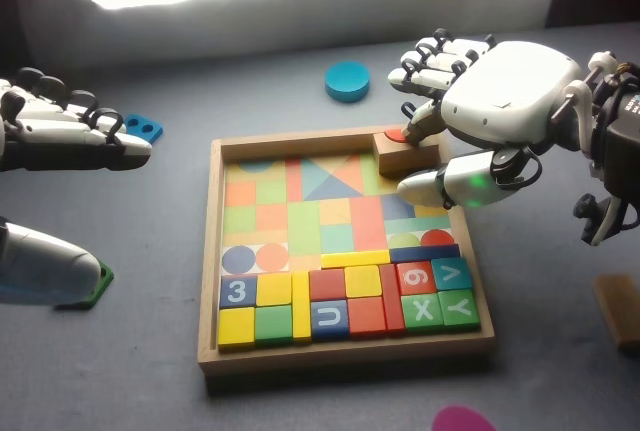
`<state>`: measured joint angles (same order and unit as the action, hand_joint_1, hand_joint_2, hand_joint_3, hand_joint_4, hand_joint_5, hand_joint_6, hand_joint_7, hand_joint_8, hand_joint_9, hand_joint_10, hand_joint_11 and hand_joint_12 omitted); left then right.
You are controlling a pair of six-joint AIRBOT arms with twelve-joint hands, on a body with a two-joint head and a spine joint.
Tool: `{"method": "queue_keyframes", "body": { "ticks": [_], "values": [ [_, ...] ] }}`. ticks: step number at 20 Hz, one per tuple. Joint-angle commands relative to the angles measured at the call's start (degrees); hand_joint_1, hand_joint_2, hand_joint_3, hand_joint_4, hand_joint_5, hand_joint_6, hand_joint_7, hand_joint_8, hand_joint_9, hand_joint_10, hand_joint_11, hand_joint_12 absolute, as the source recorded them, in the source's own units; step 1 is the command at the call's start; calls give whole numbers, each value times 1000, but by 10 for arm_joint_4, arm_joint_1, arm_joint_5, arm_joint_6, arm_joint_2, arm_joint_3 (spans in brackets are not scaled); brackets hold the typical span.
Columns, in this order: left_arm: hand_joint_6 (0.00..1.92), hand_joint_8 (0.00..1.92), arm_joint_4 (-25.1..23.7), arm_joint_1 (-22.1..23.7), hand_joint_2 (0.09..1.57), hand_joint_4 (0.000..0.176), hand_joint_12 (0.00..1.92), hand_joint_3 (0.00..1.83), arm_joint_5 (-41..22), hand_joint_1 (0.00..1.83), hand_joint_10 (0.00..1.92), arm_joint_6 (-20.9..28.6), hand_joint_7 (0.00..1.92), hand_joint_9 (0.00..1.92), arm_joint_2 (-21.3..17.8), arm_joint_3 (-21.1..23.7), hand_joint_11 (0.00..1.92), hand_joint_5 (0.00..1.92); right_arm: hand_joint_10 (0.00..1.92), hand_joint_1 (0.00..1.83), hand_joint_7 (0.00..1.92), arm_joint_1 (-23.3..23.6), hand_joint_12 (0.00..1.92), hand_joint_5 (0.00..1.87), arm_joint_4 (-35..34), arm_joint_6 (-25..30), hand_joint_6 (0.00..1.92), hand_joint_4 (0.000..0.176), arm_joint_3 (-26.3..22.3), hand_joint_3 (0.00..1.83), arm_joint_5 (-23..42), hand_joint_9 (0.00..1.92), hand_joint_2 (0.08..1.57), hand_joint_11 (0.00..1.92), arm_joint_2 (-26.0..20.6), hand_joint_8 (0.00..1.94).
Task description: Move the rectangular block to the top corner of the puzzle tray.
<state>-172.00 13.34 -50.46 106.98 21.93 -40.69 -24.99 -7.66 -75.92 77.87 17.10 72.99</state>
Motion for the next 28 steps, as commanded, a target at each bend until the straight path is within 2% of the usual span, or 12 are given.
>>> {"method": "queue_keyframes", "body": {
  "ticks": [1, 8, 10, 11, 15, 28],
  "values": [
    [2, 4, -6, 9, 1237, 30, 257, 0, 47, 0, 1, 2, 21, 2, 1, 1, 0, 42, 0, 0, 71, 5, 0, 691, 2, -2, 58, 0, 3, 0, 55, 0, 1154, 0, -4, 7],
    [1, 2, -6, 8, 1243, 30, 177, 1, 47, 0, 0, 2, 20, 0, 0, 1, 0, 38, 0, 0, 98, 26, 0, 676, 2, 14, 52, 0, 3, 0, 55, 0, 1155, 0, -11, 16],
    [2, 3, -6, 8, 1241, 30, 207, 0, 47, 0, 2, 2, 30, 5, 0, 1, 0, 47, 0, 0, 83, 29, 0, 657, 2, 20, 45, 0, 2, 0, 50, 0, 1155, 0, -13, 7],
    [5, 4, -6, 8, 1240, 26, 210, 0, 47, 0, 0, 2, 33, 2, 0, 2, 0, 54, 0, 0, 87, 29, 0, 659, 5, 20, 46, 0, -1, 0, 48, 0, 1155, 0, -15, 9],
    [0, 0, -6, 8, 1244, 31, 136, 1, 47, 0, 0, 2, 24, 0, 0, 2, 0, 39, 0, 0, 82, 20, 0, 656, 27, 21, 45, 0, -25, 2, 48, 0, 1159, 0, -23, 4],
    [0, 0, -6, 8, 1242, 32, 134, 0, 47, 0, 0, 2, 12, 0, 0, 3, 0, 34, 0, 0, 79, 10, 0, 653, 28, 25, 46, 0, -25, 1, 32, 0, 1158, 0, -22, 4]
  ]
}}
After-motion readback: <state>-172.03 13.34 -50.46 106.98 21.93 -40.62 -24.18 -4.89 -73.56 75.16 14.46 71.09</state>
